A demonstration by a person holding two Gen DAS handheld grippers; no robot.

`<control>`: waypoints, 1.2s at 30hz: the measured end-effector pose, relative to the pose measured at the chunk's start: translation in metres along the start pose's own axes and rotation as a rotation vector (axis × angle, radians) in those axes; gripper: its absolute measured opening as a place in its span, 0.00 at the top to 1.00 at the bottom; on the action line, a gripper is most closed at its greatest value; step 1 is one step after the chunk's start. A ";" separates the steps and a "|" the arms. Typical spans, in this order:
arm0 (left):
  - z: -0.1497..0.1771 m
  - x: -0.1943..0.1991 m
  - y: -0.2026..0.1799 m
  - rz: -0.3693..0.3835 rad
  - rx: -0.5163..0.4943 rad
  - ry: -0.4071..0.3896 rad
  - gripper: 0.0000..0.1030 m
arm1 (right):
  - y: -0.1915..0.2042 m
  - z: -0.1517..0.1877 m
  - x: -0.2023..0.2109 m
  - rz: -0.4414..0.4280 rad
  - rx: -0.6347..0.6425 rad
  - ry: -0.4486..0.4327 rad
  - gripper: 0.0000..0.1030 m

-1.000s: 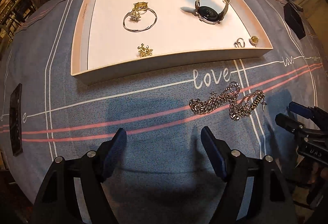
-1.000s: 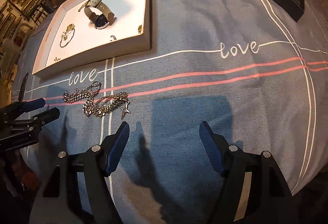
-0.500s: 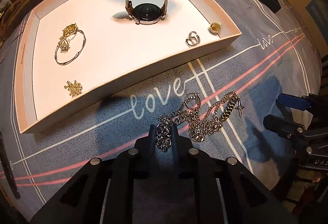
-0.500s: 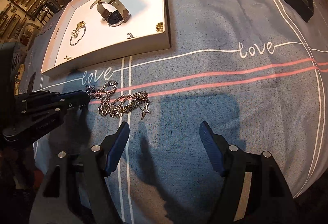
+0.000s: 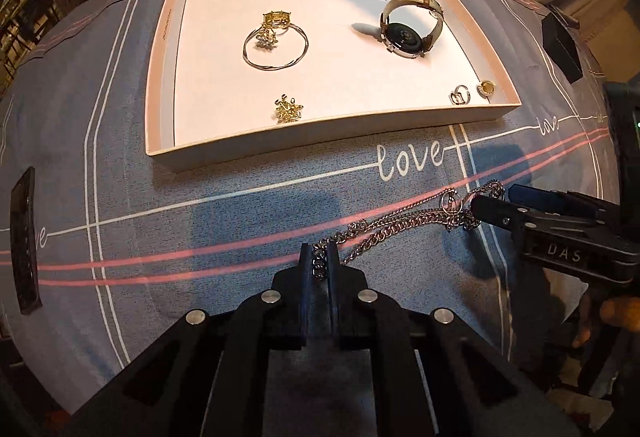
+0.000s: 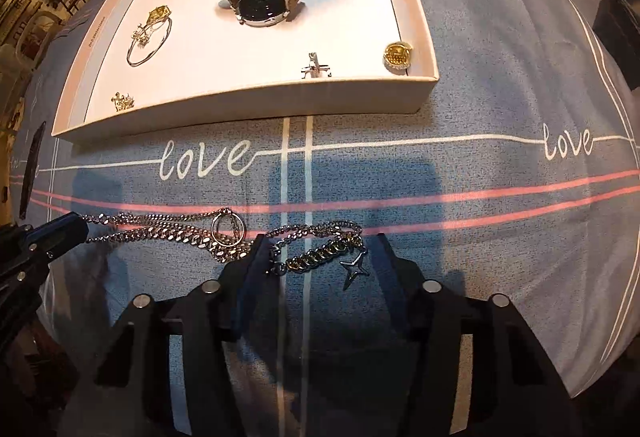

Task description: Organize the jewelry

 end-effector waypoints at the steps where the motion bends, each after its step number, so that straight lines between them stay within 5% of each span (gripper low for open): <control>1: -0.001 0.001 -0.003 -0.007 0.005 -0.005 0.93 | 0.005 -0.001 0.001 -0.040 0.012 0.004 0.83; 14: -0.020 0.013 -0.026 0.037 0.020 -0.035 0.93 | -0.001 -0.049 0.078 -0.160 -0.067 -0.203 0.91; 21: -0.022 0.008 -0.038 0.021 -0.007 -0.011 0.93 | -0.012 -0.025 0.065 -0.153 -0.090 -0.128 0.91; 27: -0.007 0.003 -0.028 -0.015 -0.004 0.034 0.93 | -0.002 -0.026 0.071 -0.178 -0.069 -0.153 0.91; 36: -0.021 0.022 -0.026 -0.016 0.022 -0.010 0.93 | 0.000 -0.032 0.076 -0.182 -0.032 -0.154 0.91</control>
Point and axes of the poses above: each gripper's, at about its wrist camera, not at the fingertips, and x roughly against the way its jaws point, y to its left, z to its underside, the point moved 8 cm from there along -x, roughly the way its jaws point, and after that the axes turned 12 degrees about -y, right-handed, at the moved point
